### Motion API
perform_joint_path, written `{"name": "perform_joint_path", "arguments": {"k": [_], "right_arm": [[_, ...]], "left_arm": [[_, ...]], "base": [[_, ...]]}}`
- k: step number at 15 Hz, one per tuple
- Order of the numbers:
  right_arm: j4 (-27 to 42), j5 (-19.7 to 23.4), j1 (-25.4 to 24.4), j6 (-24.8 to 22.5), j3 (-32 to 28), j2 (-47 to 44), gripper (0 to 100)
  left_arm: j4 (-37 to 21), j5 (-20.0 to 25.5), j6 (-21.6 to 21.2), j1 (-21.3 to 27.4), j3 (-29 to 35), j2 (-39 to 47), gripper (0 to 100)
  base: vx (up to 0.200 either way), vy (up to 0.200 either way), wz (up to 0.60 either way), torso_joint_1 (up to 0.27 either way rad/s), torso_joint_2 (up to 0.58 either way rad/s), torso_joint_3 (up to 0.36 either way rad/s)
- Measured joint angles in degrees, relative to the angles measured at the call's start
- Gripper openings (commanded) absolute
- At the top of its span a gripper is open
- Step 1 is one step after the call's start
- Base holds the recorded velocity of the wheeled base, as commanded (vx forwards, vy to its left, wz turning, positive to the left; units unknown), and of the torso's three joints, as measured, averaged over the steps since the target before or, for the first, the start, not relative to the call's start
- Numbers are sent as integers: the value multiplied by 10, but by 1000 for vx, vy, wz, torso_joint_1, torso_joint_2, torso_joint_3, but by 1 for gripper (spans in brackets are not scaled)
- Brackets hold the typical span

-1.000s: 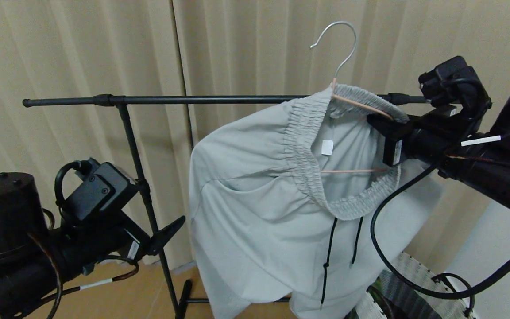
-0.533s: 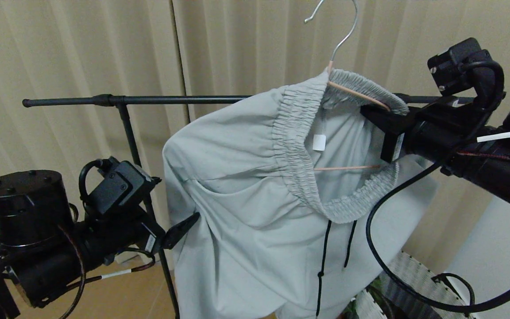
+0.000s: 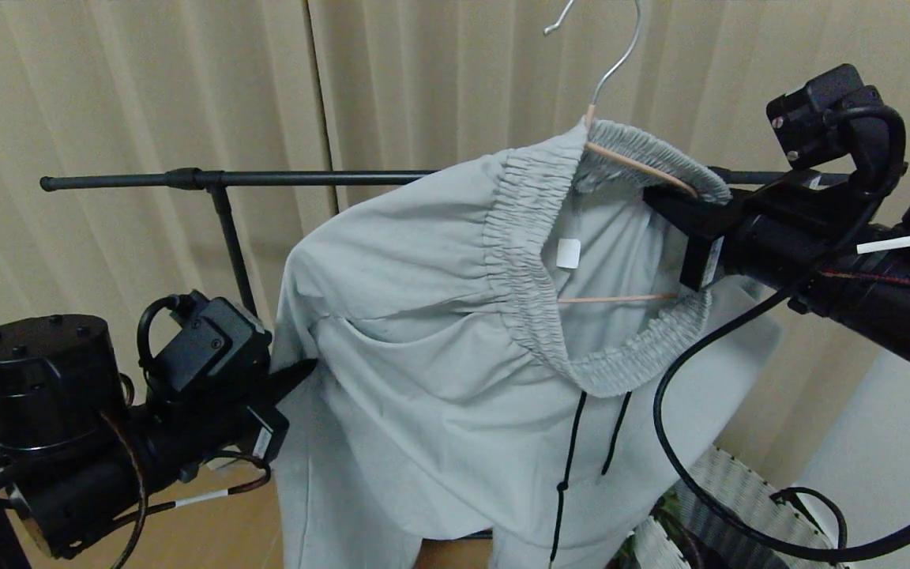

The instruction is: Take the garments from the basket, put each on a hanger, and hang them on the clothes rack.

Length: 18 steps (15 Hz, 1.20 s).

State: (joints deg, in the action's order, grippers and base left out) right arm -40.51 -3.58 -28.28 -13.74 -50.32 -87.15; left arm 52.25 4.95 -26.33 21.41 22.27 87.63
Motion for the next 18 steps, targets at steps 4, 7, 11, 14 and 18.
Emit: {"name": "perform_joint_path", "arguments": {"k": [4,7,11,14,18], "right_arm": [[0,-1,0,0,1,0,0],[3,-1,2,-2,2,-1,0],[2,-4,5,-2,2,-3,0],[15,-4,12,-2,2,-2,0],[18,-4,14,-2,2,-3,0]], "left_arm": [[56,0,-11,-51,-38,1,0],[62,-9,-50,-124,-51,1,0],[62,-13,-52,-161,-59,1,0],[62,-14,-52,-173,-59,2,0],[62,-35,-51,-179,-59,1,100]], "base": [[0,0,0,0,0,0],[0,0,0,0,0,0],[0,0,0,0,0,0],[0,0,0,0,0,0],[0,0,0,0,0,0]]}}
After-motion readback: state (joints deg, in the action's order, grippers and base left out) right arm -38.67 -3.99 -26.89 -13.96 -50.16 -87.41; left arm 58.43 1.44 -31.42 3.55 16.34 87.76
